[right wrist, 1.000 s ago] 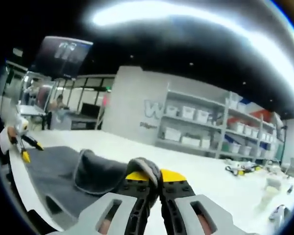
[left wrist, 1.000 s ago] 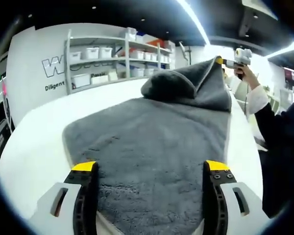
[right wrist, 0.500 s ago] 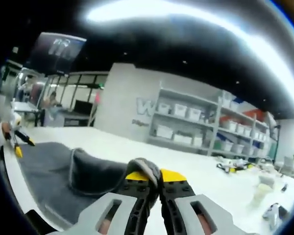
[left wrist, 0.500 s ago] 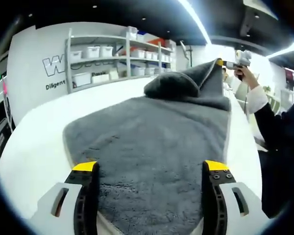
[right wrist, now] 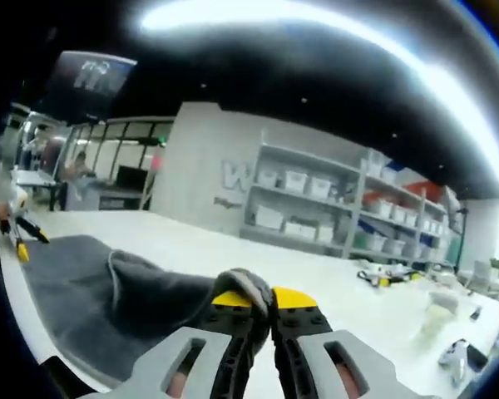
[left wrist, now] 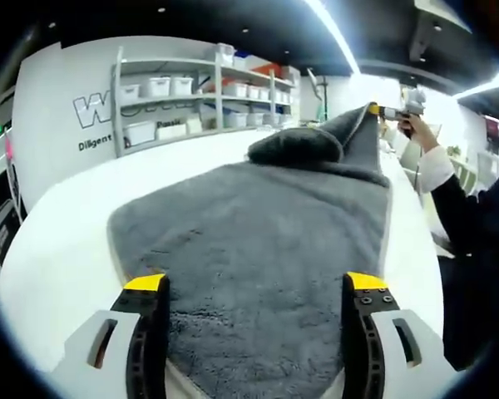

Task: Open the folded towel by lifting each exposed corner and separating the folded layers until the towel lies flat within the target outline without major curled edges

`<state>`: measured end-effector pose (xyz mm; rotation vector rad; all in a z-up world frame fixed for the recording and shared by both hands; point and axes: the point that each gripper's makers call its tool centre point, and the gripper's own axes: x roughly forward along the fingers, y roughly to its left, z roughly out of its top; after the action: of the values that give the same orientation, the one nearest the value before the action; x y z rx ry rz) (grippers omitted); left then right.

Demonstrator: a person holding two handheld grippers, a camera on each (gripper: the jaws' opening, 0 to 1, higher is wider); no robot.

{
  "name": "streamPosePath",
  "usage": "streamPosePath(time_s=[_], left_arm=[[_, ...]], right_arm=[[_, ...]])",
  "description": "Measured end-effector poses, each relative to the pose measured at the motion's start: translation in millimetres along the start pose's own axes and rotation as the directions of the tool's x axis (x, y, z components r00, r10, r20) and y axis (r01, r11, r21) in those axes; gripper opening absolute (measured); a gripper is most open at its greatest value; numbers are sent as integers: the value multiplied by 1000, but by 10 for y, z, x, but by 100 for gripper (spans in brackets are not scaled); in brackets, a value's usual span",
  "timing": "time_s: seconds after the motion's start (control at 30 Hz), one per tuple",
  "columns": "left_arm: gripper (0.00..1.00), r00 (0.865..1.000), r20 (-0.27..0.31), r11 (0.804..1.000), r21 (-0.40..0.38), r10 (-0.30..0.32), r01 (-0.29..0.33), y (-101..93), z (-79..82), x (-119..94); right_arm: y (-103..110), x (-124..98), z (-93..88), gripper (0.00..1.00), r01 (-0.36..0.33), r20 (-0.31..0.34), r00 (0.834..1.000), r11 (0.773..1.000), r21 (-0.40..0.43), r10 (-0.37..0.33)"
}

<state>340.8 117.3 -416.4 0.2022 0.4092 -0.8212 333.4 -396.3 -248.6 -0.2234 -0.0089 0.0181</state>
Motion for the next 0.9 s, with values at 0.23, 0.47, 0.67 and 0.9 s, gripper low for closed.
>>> streamPosePath(time_s=[0.23, 0.47, 0.67, 0.9], left_arm=[[83, 1000, -5, 1000, -2, 4, -4, -7, -1, -3], [83, 1000, -8, 1000, -3, 5, -5, -11, -3, -4], [83, 1000, -9, 1000, -3, 7, -7, -13, -4, -6], [83, 1000, -15, 1000, -4, 10, -10, -15, -5, -9]], right_arm=[[-115, -50, -66, 1, 33, -17, 999, 999, 7, -32], [-219, -93, -95, 1, 65, -26, 998, 998, 8, -65], [-280, -119, -121, 1, 78, -34, 996, 997, 7, -77], [-346, -179, -134, 3, 99, -42, 994, 995, 22, -98]])
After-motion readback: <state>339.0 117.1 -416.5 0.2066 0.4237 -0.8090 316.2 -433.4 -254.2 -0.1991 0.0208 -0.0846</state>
